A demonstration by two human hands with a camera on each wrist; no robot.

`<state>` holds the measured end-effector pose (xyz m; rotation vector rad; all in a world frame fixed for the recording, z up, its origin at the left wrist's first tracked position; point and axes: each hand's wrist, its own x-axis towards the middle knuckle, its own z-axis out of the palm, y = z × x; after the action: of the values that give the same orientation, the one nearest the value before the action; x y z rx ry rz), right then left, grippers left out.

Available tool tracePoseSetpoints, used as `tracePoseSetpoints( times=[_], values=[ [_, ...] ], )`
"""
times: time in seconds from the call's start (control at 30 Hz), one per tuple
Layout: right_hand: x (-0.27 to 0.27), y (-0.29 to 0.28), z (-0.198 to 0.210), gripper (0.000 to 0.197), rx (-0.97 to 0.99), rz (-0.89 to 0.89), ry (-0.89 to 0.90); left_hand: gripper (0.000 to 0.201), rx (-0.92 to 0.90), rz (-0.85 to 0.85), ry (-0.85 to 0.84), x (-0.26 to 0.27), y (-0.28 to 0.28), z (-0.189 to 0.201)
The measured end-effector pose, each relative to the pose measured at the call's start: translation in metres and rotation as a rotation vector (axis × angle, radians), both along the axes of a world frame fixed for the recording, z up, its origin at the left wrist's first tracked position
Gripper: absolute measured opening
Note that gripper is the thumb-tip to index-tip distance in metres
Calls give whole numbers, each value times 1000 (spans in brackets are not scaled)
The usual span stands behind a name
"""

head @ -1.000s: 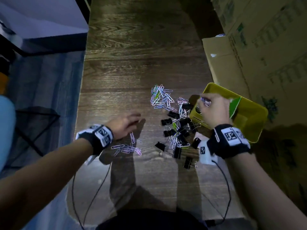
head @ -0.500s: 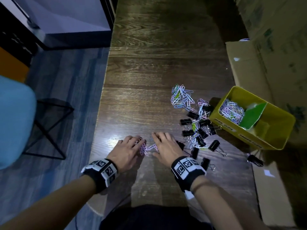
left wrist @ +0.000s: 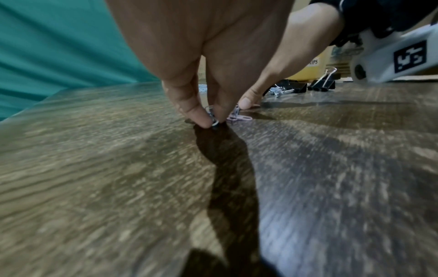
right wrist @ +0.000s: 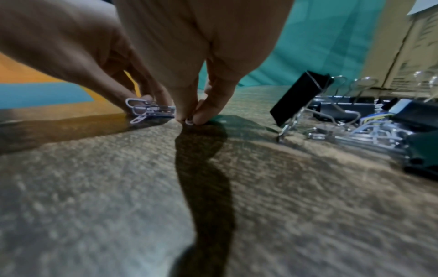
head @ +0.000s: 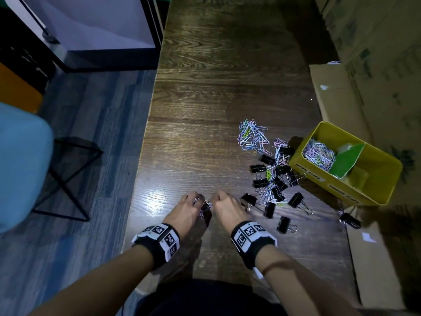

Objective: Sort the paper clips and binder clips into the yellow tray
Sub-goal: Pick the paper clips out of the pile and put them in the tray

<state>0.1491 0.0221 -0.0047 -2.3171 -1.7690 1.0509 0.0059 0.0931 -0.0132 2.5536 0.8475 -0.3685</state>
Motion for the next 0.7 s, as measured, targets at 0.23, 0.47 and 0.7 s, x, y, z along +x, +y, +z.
tracePoseSetpoints(
  times=[0.23,0.47,0.7],
  values=[
    [-6,-2,7,27,54,67,-101,29,109,-35,-77,5,-13,18],
    [-6,0,5,29,53,141,-114,16,97,46,-81,6,-10,-5],
    [5,10,4,31,77,93,-21,17,-35,124,-147,2,-1,-11]
  ],
)
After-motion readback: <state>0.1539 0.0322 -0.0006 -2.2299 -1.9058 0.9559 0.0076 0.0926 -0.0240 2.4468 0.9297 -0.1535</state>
